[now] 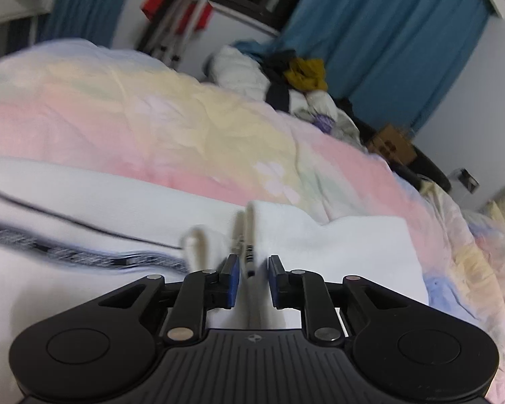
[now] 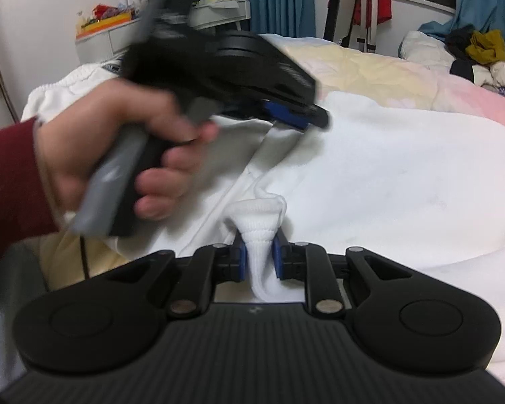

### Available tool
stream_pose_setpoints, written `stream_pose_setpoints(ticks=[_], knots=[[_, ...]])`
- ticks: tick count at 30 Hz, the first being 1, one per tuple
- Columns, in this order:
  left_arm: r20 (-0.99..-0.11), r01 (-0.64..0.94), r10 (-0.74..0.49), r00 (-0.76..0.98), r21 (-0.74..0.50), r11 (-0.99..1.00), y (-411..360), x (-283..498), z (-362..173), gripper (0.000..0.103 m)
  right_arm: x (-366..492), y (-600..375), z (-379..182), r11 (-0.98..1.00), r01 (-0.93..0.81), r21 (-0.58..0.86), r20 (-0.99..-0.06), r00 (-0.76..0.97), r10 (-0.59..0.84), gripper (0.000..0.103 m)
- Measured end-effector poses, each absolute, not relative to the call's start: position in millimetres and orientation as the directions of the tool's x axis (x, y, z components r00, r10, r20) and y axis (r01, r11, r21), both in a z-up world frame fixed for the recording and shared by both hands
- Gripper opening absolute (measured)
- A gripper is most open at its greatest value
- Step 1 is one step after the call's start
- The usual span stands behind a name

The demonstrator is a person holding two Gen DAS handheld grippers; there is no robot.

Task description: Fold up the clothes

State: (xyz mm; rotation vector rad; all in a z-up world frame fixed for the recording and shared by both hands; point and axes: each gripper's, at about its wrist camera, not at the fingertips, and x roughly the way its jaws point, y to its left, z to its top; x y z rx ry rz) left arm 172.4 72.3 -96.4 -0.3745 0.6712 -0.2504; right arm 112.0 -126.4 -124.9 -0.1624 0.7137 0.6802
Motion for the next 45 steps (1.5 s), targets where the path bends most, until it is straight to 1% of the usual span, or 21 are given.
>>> stream_pose_setpoints(ticks=[2,4,6,7,11,13,17,19,21,23,24,25,26,30,32,34,36,38,42,43,45], knots=[[-0.555,0.092,-0.326,0.765,-0.407,0.909,83,154,-81,0.020,113,-130,-124,0.778,-0.618,0.109,-0.645,0.552,0.529,0.019],[-0.552,0.077,-0.311,0.774,-0.405,0.911,96,134,-65,0.025,112,-134,-123,0.780,-0.613,0.126,-0.638,0.552,0.537,0.019],[-0.545,0.053,-0.300,0.783,-0.422,0.905,116,114,-49,0.042,111,-136,-122,0.781,-0.609,0.135,-0.633,0.554,0.541,0.019],[-0.545,0.035,-0.287,0.787,-0.426,0.904,125,104,-43,0.046,111,-138,-121,0.783,-0.605,0.144,-0.630,0.554,0.544,0.019],[-0.564,-0.083,-0.193,0.803,-0.426,0.901,166,62,-26,0.049,111,-144,-117,0.788,-0.588,0.182,-0.619,0.554,0.556,0.020],[-0.558,-0.161,-0.151,0.816,-0.470,0.868,192,40,-22,0.057,112,-148,-114,0.791,-0.578,0.201,-0.614,0.555,0.562,0.020],[-0.542,-0.338,-0.053,0.839,-0.596,0.728,238,-1,-21,0.082,112,-159,-107,0.788,-0.557,0.263,-0.588,0.555,0.588,0.020],[-0.535,-0.410,-0.004,0.845,-0.652,0.638,257,-21,-23,0.084,111,-167,-100,0.783,-0.545,0.299,-0.566,0.560,0.605,0.021],[-0.527,-0.454,0.025,0.849,-0.705,0.545,270,-36,-26,0.089,109,-174,-91,0.783,-0.534,0.318,-0.543,0.575,0.612,0.027],[-0.535,-0.500,0.068,0.842,-0.726,0.472,277,-48,-28,0.094,105,-182,-82,0.785,-0.525,0.328,-0.516,0.597,0.615,0.042],[-0.533,-0.507,0.080,0.842,-0.732,0.454,279,-51,-29,0.096,103,-186,-78,0.788,-0.522,0.327,-0.501,0.611,0.612,0.046],[-0.532,-0.514,0.092,0.842,-0.739,0.436,282,-53,-30,0.097,102,-189,-74,0.791,-0.518,0.326,-0.486,0.625,0.610,0.052],[-0.530,-0.521,0.104,0.841,-0.745,0.417,284,-56,-31,0.097,100,-194,-71,0.798,-0.507,0.325,-0.475,0.642,0.601,0.055],[-0.534,-0.562,0.180,0.826,-0.765,0.314,294,-73,-39,0.097,109,-212,-69,0.850,-0.413,0.327,-0.458,0.717,0.525,0.057],[-0.515,-0.563,0.233,0.825,-0.783,0.264,298,-92,-42,0.097,118,-218,-77,0.894,-0.339,0.292,-0.488,0.751,0.444,0.057],[-0.545,-0.603,0.267,0.794,-0.760,0.243,303,-95,-42,0.098,128,-221,-87,0.928,-0.270,0.257,-0.526,0.766,0.369,0.057],[-0.586,-0.651,0.294,0.755,-0.725,0.227,308,-94,-42,0.097,143,-221,-106,0.944,-0.223,0.243,-0.598,0.732,0.327,0.057],[-0.608,-0.666,0.279,0.744,-0.709,0.232,315,-87,-45,0.096,155,-215,-129,0.948,-0.203,0.244,-0.666,0.676,0.316,0.059],[-0.637,-0.692,0.271,0.722,-0.666,0.278,322,-60,-56,0.094,157,-196,-139,0.962,-0.231,0.148,-0.673,0.689,0.269,0.059],[-0.650,-0.702,0.266,0.712,-0.654,0.283,323,-52,-59,0.092,157,-193,-136,0.959,-0.241,0.151,-0.670,0.688,0.279,0.059],[-0.681,-0.720,0.238,0.693,-0.636,0.276,327,-39,-69,0.083,158,-192,-135,0.947,-0.260,0.186,-0.661,0.680,0.317,0.059]])
